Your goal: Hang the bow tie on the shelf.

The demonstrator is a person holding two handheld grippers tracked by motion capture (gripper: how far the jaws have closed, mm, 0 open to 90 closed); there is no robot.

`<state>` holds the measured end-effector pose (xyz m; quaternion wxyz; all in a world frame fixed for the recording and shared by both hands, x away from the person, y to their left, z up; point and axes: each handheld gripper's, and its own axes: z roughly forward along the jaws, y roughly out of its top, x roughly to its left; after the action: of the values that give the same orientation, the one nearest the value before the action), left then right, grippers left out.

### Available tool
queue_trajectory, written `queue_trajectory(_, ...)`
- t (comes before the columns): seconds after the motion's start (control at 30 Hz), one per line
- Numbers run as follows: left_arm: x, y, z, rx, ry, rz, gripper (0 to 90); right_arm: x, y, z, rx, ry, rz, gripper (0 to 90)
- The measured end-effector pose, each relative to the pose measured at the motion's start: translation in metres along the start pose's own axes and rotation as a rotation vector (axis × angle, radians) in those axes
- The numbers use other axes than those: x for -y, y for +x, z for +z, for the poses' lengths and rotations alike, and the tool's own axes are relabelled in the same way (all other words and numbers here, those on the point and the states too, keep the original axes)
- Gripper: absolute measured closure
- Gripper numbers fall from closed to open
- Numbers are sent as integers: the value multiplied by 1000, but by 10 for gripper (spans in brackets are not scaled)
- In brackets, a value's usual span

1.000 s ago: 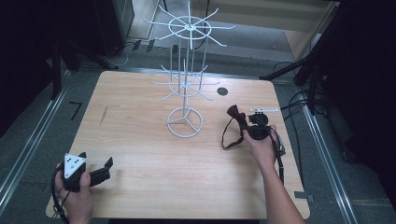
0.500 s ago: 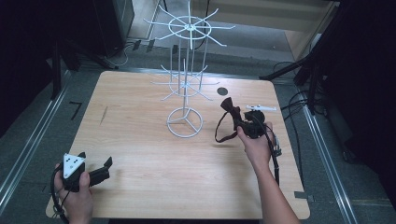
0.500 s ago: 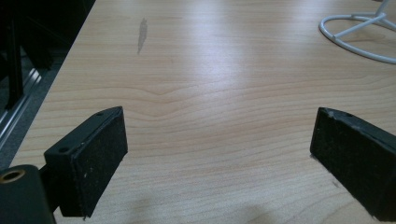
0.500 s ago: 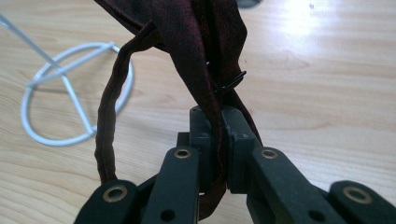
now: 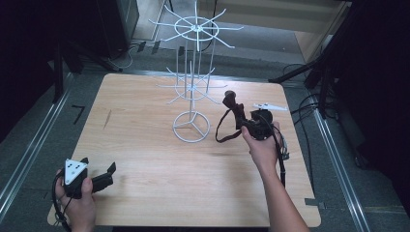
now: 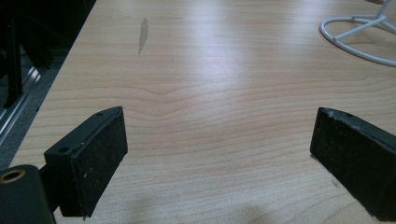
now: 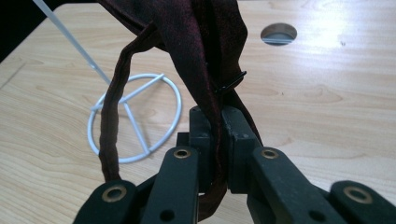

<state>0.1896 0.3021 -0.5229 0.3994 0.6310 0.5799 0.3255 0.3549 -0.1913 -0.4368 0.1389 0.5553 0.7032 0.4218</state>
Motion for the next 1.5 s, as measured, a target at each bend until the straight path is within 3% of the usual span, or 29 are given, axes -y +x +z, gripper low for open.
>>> queue_trajectory(0.83,0,-1,0,-7,-2,5,56,-25,29,-43,-45,-97,-59,852)
queue_trajectory(1.2,0,-1,0,-9,-3,4,57,-33,40,-46,-68,-108,-75,852)
queue_trajectory(1.4,0,0,0,-6,-3,1,57,-32,45,-31,-68,-84,-82,851)
queue_trajectory(1.5,0,0,0,-7,-3,0,57,-29,45,-19,-72,-65,-58,851)
